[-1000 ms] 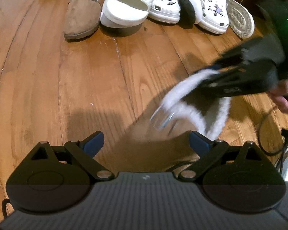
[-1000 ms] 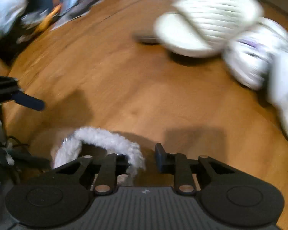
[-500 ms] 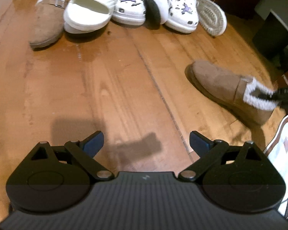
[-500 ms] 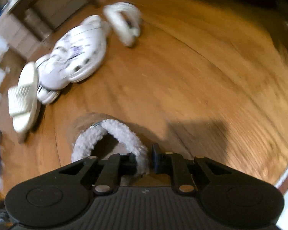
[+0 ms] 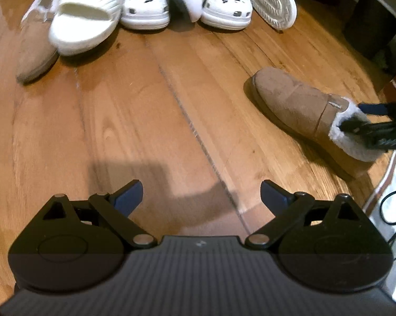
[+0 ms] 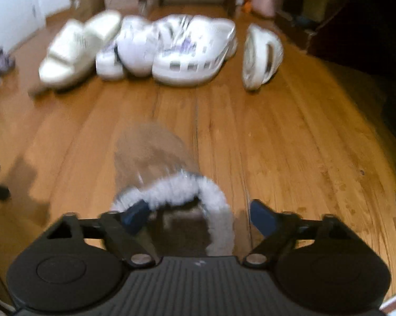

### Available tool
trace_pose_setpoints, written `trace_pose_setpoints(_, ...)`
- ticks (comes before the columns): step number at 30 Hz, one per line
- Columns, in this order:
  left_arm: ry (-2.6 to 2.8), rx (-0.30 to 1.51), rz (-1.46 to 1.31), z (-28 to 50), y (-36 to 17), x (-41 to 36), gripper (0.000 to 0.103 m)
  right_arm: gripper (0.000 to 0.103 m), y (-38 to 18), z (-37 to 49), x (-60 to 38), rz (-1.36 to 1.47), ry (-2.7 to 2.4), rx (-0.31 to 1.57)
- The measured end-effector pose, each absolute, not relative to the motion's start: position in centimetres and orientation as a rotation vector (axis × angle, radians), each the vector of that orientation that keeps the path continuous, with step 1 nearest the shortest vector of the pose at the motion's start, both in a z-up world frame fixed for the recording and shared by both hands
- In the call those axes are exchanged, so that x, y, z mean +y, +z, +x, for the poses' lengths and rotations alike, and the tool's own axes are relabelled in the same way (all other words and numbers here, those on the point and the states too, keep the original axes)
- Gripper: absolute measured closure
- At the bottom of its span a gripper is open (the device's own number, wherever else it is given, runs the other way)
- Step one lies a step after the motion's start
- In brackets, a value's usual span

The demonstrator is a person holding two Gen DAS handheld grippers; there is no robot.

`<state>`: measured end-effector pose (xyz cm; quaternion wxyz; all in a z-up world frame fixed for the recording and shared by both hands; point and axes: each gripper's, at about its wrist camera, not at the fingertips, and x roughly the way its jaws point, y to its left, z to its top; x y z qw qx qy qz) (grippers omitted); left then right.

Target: Organize scattered shoes

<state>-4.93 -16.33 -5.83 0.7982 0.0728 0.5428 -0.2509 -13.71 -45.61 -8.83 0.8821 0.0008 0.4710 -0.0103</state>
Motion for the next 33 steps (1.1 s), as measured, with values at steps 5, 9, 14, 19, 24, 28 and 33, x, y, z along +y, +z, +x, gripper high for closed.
trace_pose_setpoints(5,-0.529,1.16,0.195,-4.3,-5.8,-20.3,0.006,0.092,-8.9,-13.5,-49.8,0.274,-0.079,0.906)
trace_pose_setpoints(9,-0.516,1.157,0.197,-3.7,-5.1,-21.7,0.006,0.091,-7.1,-15.0,-51.0,0.253,-0.209,0.769)
trace_pose_setpoints(14,-0.487,1.13,0.108,-2.7,-3.2,-21.6,0.006,0.084,-8.1,-14.3,-54.6,0.342,-0.344,0.822)
trace_pose_setpoints(19,-0.557,1.143,0.099,-3.7,-3.3,-23.7,0.006,0.054,-7.9,-14.2,-53.4,0.191,-0.386,0.873)
trace_pose_setpoints(24,-0.565,1.177,0.125,-4.0,-4.2,-24.5,0.006,0.033,-5.3,-15.0,-49.0,0.013,-0.305,0.896)
trace_pose_setpoints(28,-0.502,1.191,0.089,-3.1,-4.4,-22.4,0.006,0.026,-4.2,-15.0,-45.8,-0.059,-0.282,0.914)
trace_pose_setpoints(33,-0.448,1.191,0.065,-2.6,-4.3,-19.0,0.006,0.013,-3.9,-14.1,-42.5,-0.021,-0.183,0.978)
